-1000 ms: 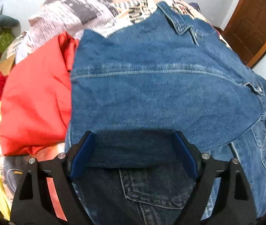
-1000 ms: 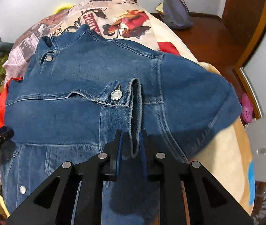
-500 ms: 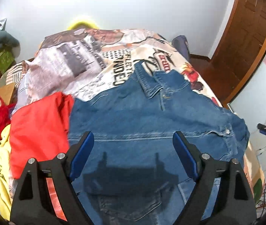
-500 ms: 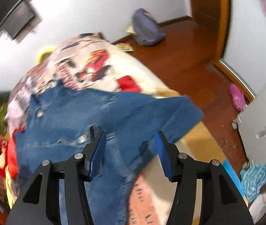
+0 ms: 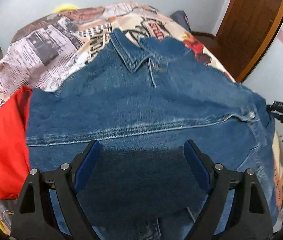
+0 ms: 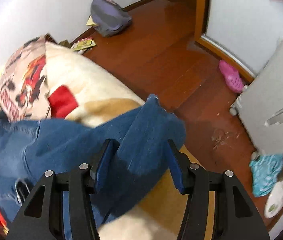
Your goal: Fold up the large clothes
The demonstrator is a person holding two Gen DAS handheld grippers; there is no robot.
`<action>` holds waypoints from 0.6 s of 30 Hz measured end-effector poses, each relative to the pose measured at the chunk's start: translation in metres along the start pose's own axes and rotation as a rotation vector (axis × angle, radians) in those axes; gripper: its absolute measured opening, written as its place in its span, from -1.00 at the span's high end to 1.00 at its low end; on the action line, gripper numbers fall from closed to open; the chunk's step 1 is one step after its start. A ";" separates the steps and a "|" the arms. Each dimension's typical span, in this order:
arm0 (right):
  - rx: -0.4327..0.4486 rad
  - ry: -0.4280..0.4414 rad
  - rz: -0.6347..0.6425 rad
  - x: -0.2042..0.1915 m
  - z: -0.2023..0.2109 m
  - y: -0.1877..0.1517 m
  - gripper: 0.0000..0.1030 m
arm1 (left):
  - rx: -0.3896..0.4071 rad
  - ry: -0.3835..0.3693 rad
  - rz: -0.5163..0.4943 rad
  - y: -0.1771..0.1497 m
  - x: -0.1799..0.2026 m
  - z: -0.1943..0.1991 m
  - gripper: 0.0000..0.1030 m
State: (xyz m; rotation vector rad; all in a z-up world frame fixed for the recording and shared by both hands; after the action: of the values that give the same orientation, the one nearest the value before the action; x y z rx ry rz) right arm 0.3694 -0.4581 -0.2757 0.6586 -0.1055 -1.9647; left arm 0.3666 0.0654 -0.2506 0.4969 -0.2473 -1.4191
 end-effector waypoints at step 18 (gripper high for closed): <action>0.218 0.217 0.278 -0.118 0.126 0.005 1.00 | 0.071 0.000 0.071 -0.003 -0.025 0.044 -0.67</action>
State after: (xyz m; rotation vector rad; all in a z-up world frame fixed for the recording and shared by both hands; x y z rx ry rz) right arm 0.3507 -0.3857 -0.1195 0.9427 -0.2661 -1.6182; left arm 0.3408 0.0816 -0.2107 0.5410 -0.3135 -1.3445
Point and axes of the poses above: each gripper's, at about its wrist camera, not at the fingertips, and z roughly against the way its jaws point, x to its right, y to its top, the point moved 3 cm from there along -z, roughly the way its jaws point, and after that the axes turned 13 degrees about y, right-handed, at the moved point
